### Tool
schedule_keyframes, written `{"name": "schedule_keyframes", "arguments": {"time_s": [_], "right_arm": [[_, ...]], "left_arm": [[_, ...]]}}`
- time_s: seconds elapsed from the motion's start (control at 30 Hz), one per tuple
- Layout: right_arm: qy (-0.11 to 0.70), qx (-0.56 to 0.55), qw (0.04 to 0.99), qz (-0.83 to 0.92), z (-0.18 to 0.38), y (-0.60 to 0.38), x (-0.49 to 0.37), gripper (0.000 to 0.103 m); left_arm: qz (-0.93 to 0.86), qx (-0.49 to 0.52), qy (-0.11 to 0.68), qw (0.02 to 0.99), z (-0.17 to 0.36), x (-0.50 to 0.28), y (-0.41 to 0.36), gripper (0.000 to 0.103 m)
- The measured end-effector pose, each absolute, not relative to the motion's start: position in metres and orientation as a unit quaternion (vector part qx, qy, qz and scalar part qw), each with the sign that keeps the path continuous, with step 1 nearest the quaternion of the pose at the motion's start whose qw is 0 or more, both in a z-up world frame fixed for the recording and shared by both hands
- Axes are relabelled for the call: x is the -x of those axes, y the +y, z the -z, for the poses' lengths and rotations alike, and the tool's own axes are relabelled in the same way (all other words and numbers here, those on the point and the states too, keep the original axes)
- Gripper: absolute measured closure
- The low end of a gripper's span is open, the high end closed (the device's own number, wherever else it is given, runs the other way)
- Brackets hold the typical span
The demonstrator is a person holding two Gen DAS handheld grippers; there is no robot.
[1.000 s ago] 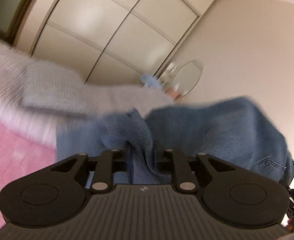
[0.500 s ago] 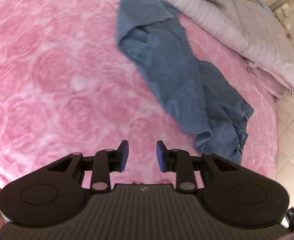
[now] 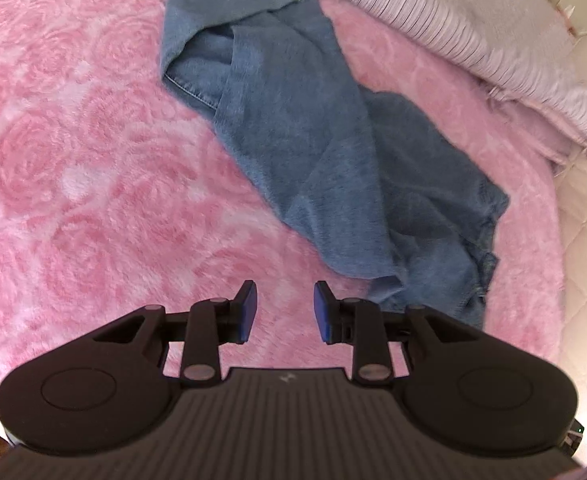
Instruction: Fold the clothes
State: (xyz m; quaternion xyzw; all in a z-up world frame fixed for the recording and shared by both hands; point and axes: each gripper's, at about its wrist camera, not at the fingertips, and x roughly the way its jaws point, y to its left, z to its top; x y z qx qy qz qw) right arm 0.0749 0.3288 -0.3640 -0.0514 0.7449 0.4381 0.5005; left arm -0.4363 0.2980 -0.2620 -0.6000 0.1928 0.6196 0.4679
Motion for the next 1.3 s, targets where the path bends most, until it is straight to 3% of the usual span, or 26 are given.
{"name": "schedule_keyframes", "arguments": {"time_s": [0.27,0.3,0.33,0.47,0.67,0.77,0.93,1.0,1.1,1.3], "right_arm": [[0.718,-0.036,0.529,-0.451,0.419,0.346,-0.062,0.052],[0.711,-0.037,0.533,-0.458,0.419,0.35,-0.06,0.073],[0.704,-0.018,0.538,-0.464,0.417,0.356,-0.058,0.088],[0.664,0.01,0.586,-0.464,0.39,0.366,-0.072,0.092],[0.602,-0.005,0.646,-0.469,0.337,0.393,-0.15,0.092],[0.597,0.048,0.647,-0.472,0.336,0.405,-0.164,0.09],[0.578,0.16,0.667,-0.442,0.326,0.406,-0.158,0.069],[0.552,0.165,0.644,-0.503,0.309,0.402,-0.127,0.062],[0.567,0.228,0.532,-0.586,0.315,0.411,-0.058,0.062],[0.496,0.3,0.382,-0.72,0.333,0.43,0.11,0.062]], "left_arm": [[-0.612,0.603,0.193,0.474,0.291,0.443,0.326,0.078],[-0.614,0.601,0.193,0.474,0.292,0.443,0.329,0.078],[-0.616,0.599,0.193,0.473,0.294,0.444,0.331,0.078],[-0.619,0.602,0.197,0.464,0.296,0.448,0.335,0.078],[-0.617,0.6,0.212,0.464,0.293,0.448,0.33,0.078],[-0.618,0.604,0.211,0.456,0.296,0.445,0.33,0.078],[-0.622,0.598,0.212,0.458,0.291,0.447,0.333,0.078],[-0.626,0.591,0.219,0.46,0.29,0.451,0.337,0.078],[-0.634,0.581,0.221,0.46,0.291,0.461,0.348,0.078],[-0.638,0.55,0.229,0.488,0.304,0.481,0.385,0.078]]}}
